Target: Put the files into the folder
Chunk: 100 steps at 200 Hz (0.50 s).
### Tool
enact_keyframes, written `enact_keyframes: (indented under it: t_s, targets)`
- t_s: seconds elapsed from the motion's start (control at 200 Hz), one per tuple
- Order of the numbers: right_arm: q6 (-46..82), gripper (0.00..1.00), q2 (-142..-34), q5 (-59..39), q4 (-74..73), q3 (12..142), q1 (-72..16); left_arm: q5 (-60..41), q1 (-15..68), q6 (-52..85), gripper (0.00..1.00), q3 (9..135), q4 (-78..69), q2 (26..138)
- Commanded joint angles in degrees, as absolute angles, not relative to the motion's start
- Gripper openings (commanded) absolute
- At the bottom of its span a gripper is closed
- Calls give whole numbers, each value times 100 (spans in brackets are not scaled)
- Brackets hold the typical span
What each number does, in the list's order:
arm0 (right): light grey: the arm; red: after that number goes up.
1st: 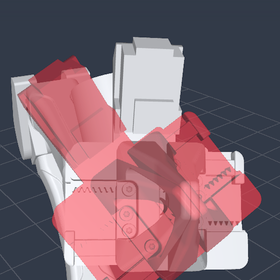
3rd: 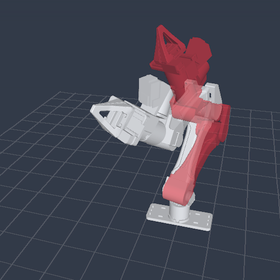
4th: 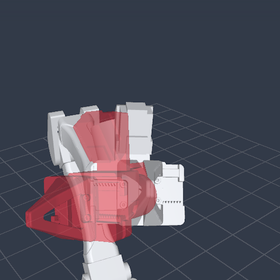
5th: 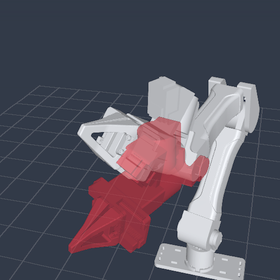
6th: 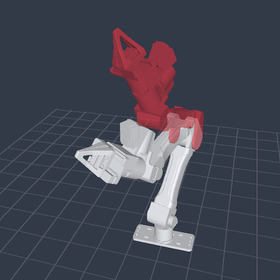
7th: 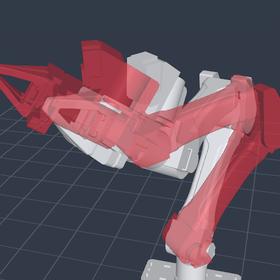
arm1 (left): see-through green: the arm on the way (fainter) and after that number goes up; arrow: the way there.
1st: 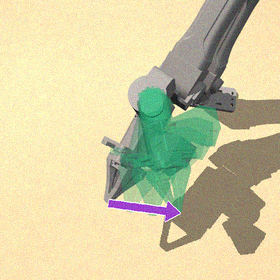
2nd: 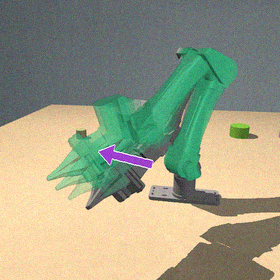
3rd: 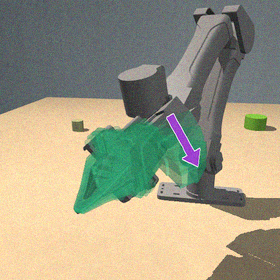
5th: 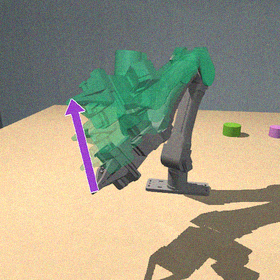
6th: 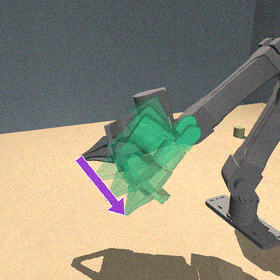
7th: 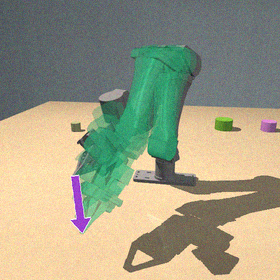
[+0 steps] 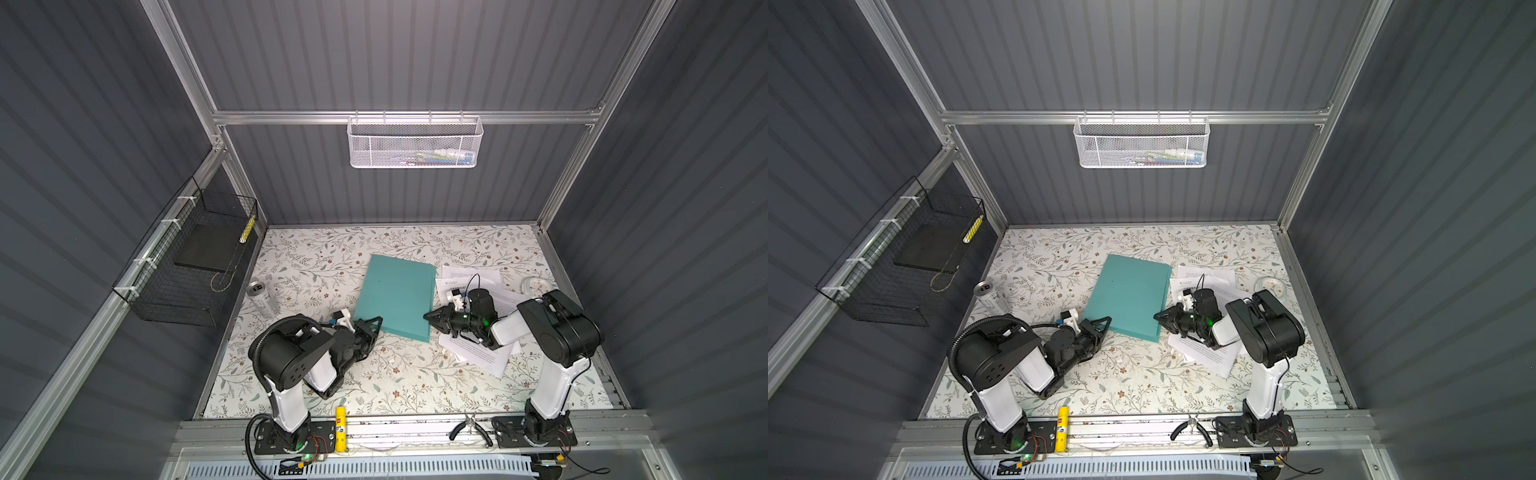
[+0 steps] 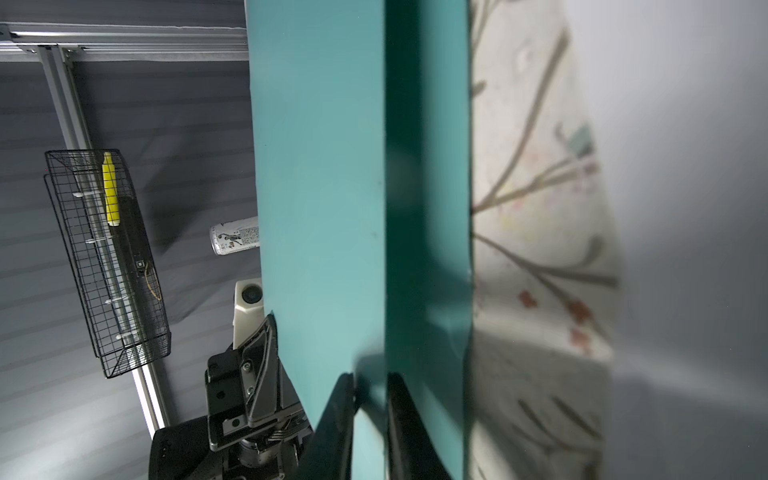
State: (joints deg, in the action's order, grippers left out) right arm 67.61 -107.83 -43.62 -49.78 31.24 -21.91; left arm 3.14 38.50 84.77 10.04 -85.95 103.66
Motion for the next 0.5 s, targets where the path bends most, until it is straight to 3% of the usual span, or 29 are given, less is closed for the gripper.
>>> enact_keyframes:
  t_s: [0.0, 0.035, 0.255, 0.37, 0.45, 0.47, 0.495]
  targets:
    - [6991, 8, -10888, -4482, -5424, 3192, -2215, 128, 3852, 8475, 0, 1073, -8754, 10439]
    - [7011, 0, -10874, -4474, -5447, 3182, -2214, 108, 3857, 8436, 0, 1073, -8756, 10424]
    - [6949, 0, -10631, -4526, -5189, 3249, -2248, -198, 3750, 8006, 0, 985, -8016, 9915]
    - [6783, 0, -10399, -4510, -4774, 3320, -2258, -307, 3740, 7648, 29, 1018, -6876, 9167]
    - [6682, 0, -10262, -4487, -4519, 3368, -2268, -302, 3743, 7205, 45, 1168, -5357, 8274]
    - [6665, 0, -10236, -4483, -4470, 3374, -2266, -288, 3744, 7044, 56, 1253, -4882, 8014]
    - [6647, 0, -10210, -4483, -4420, 3396, -2268, -265, 3742, 6843, 60, 1395, -4142, 7699]
